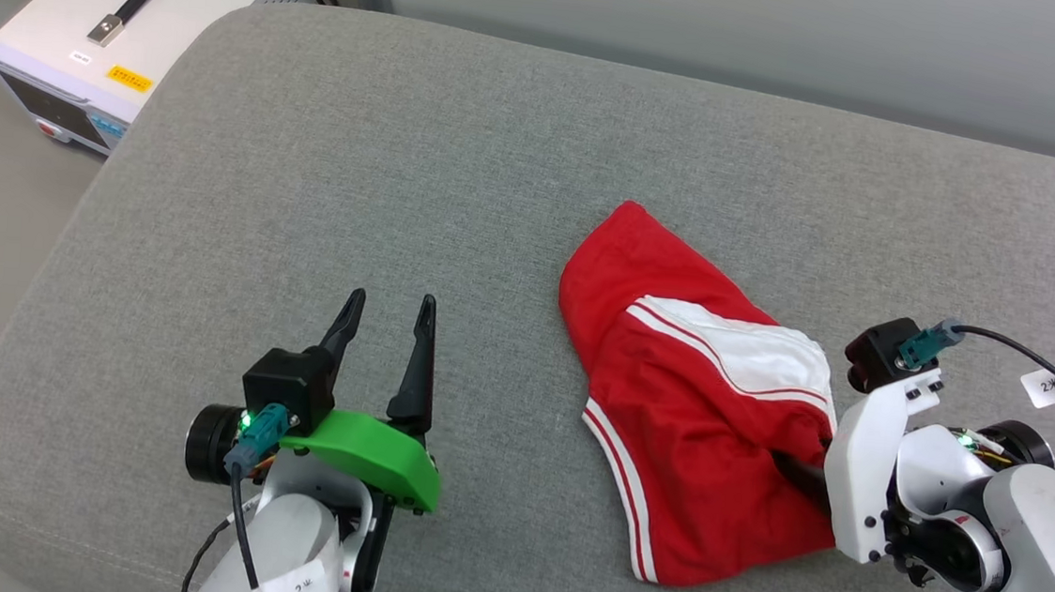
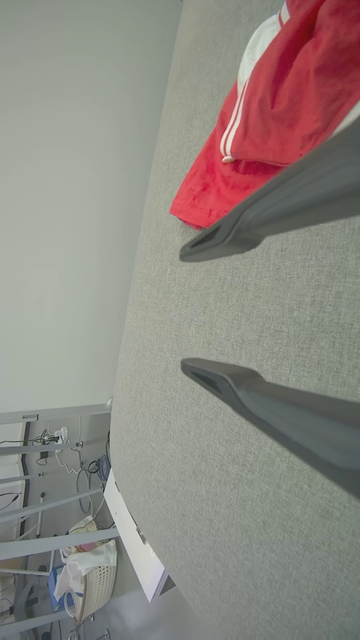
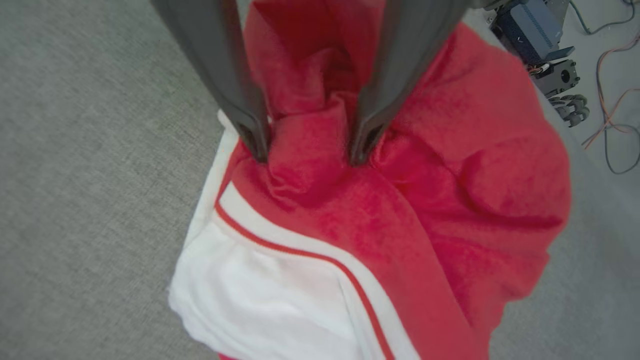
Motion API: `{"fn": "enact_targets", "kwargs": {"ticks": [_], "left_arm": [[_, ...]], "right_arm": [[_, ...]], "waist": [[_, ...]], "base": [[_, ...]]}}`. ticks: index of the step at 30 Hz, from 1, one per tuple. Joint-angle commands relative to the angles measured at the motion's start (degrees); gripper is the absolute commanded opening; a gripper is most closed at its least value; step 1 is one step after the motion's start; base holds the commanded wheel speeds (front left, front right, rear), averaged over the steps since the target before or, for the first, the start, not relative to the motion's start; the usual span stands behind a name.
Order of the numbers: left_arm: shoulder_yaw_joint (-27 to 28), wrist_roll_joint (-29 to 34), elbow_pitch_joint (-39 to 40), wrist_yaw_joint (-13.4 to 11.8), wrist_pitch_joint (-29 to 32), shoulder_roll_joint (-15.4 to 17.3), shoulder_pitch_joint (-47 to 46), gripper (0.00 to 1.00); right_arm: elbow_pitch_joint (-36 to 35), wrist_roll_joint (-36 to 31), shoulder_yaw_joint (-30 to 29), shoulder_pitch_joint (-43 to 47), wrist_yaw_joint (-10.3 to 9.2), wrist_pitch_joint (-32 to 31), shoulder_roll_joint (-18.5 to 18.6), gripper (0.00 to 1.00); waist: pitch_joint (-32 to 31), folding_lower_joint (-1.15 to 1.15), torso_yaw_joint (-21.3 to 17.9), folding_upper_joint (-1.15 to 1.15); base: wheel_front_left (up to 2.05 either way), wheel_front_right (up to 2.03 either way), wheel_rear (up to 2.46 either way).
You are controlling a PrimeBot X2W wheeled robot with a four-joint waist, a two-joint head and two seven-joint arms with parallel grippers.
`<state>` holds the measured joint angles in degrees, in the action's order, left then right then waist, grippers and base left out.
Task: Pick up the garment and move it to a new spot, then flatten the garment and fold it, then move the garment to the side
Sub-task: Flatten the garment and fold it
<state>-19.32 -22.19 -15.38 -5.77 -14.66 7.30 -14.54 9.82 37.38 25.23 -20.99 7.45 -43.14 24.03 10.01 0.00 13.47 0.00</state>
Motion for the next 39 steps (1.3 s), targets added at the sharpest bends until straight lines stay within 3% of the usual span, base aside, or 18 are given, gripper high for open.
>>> {"fn": "enact_targets", "kwargs": {"ticks": [1,9,18,24,30,31,32,33,39], "left_arm": [[0.3,0.7,-0.1,0.3,-0.3,-0.2,-0.7,1.00],[1.1,1.2,-0.5,0.5,-0.3,0.0,0.0,1.00],[1.1,1.1,-1.3,0.8,-0.3,0.5,1.0,1.00],[1.1,0.7,-1.5,0.5,0.0,0.9,2.0,1.00],[0.9,0.3,-1.7,0.3,0.5,1.2,2.5,1.00],[0.9,0.2,-1.7,0.3,0.5,1.2,2.5,1.00],[0.8,0.2,-1.7,0.2,0.5,1.2,2.5,1.00],[0.8,0.2,-1.6,0.1,0.6,1.2,2.5,1.00],[0.2,0.0,-1.8,0.1,0.9,1.2,2.8,1.00]], "right_arm": [[0.3,0.4,0.6,-0.7,0.03,0.4,0.4,0.00],[-1.5,-0.2,-3.3,-3.8,0.03,9.4,1.1,0.00],[-0.4,-4.7,-20.2,3.4,0.03,15.3,0.1,0.00],[-0.1,-6.9,-30.9,15.4,0.03,16.2,-6.0,0.00],[-1.4,-9.1,-34.2,24.9,0.03,14.8,-14.5,0.00],[-1.5,-9.0,-34.0,25.7,0.03,14.8,-15.3,0.22],[-1.8,-9.3,-34.0,26.2,0.03,15.5,-16.1,0.82],[-2.1,-9.2,-34.3,26.4,0.03,16.4,-16.9,1.00],[-5.9,-11.5,-37.7,25.2,0.03,30.3,-19.7,1.00]], "waist": [[0.1,0.00,-0.1,0.00],[-1.2,0.00,-2.5,0.00],[-3.1,0.00,-5.5,0.00],[-3.1,0.00,-7.4,0.00],[-2.7,0.00,-9.1,0.00],[-2.7,0.00,-9.3,0.00],[-2.7,0.00,-9.5,0.00],[-2.6,0.00,-9.6,0.00],[-3.8,0.00,-9.7,0.00]], "base": [[0.00,0.00,0.00],[0.00,0.00,0.00],[0.00,0.00,0.00],[0.00,0.00,0.00],[0.00,0.00,0.00],[0.00,0.00,0.00],[0.00,0.00,0.00],[0.00,0.00,0.00],[0.00,0.00,0.00]]}}
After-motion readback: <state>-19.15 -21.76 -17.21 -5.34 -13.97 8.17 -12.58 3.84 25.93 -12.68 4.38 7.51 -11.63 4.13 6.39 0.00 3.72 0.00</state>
